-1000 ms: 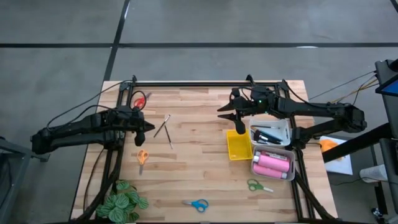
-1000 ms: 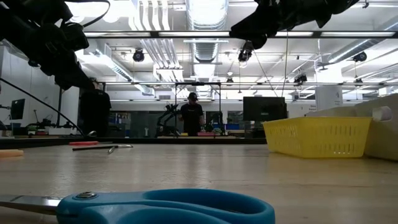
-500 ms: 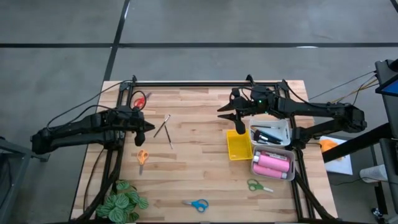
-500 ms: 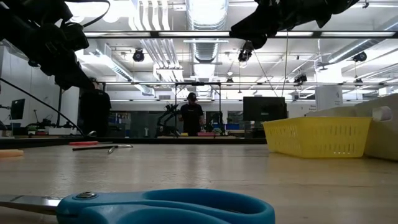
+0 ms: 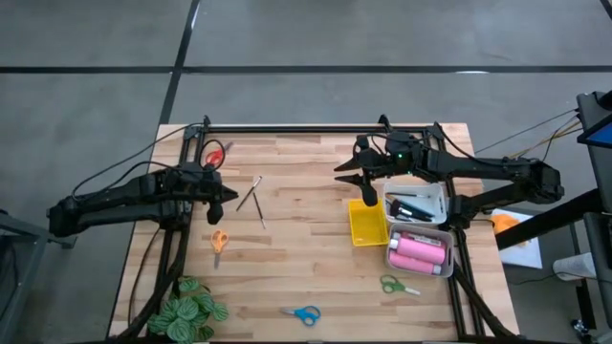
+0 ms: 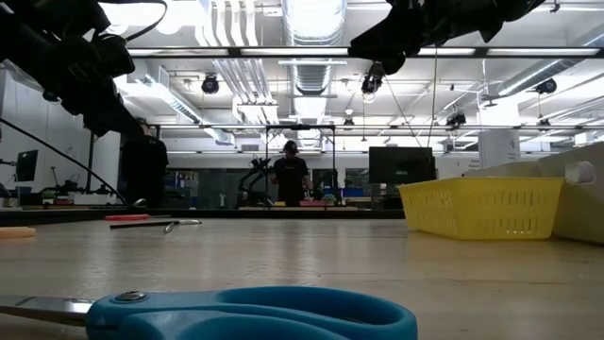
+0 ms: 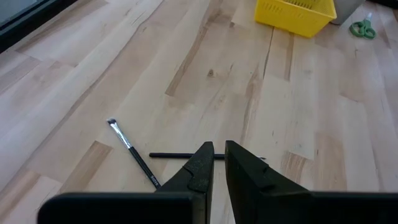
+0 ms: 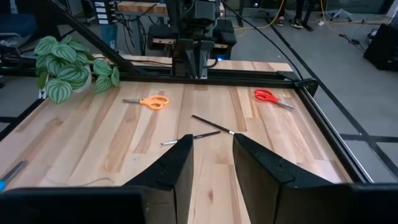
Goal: Pick & Place Paint Supplies
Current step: Put the black paint brush into the white bin
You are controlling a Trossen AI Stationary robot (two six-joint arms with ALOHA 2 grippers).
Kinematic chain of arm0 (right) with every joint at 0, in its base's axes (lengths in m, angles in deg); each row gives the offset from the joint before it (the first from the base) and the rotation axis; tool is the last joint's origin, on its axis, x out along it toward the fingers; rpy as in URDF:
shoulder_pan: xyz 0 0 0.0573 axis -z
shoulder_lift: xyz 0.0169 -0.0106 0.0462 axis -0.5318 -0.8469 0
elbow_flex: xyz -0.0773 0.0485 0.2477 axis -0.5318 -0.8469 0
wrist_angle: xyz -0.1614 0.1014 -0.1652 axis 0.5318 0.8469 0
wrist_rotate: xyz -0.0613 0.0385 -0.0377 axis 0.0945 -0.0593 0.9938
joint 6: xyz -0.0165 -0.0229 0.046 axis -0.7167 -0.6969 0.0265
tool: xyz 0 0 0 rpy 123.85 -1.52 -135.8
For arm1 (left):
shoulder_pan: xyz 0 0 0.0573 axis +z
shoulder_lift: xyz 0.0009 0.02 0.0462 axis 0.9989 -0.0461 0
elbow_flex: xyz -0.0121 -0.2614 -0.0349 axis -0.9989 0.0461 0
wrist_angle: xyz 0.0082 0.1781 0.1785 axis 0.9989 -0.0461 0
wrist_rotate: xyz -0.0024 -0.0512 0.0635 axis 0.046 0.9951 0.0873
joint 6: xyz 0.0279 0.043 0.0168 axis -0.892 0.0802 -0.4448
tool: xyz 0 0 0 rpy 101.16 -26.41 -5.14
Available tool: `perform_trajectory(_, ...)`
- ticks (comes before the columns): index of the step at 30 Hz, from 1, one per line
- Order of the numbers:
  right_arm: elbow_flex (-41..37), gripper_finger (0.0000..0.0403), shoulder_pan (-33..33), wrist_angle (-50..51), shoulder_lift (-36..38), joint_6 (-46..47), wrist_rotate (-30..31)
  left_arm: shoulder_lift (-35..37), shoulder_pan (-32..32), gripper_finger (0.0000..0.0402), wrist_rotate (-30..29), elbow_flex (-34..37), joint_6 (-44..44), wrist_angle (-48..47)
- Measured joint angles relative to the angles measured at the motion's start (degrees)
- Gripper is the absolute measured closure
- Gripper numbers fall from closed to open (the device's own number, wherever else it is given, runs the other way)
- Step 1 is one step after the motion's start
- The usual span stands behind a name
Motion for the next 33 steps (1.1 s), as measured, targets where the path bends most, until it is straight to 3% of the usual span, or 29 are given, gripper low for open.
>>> perform_trajectory(4, 0.0, 0.0291, 0.0, 0.0, 0.0, 0.0, 0.0, 0.0, 0.0, 0.0360, -0.7, 0.0, -4.3, 3.7)
perform_trajectory(12, 0.0, 0.0291, 0.0, 0.0, 0.0, 0.0, 0.0, 0.0, 0.0, 0.0360, -0.9, 0.0, -4.2, 28.0)
perform_trajectory(18, 0.0, 0.0291, 0.0, 0.0, 0.0, 0.0, 0.0, 0.0, 0.0, 0.0360, -0.9, 0.0, -4.1, 32.5)
perform_trajectory(21, 0.0, 0.0291, 0.0, 0.0, 0.0, 0.0, 0.0, 0.0, 0.0, 0.0360, -1.1, -0.1, 5.4, 33.4)
perform_trajectory(24, 0.0, 0.0291, 0.0, 0.0, 0.0, 0.0, 0.0, -1.2, 1.1, 0.0360, -5.7, -2.4, 18.3, 31.1)
perform_trajectory(30, 0.0, 0.0291, 0.0, 0.0, 0.0, 0.0, 0.0, -8.2, 1.4, 0.0353, -5.6, -10.5, 21.5, 10.6)
perform_trajectory(33, 0.0, 0.0291, 0.0, 0.0, 0.0, 0.0, 0.0, -13.1, 1.6, 0.0320, -5.7, -13.9, 22.9, 5.0)
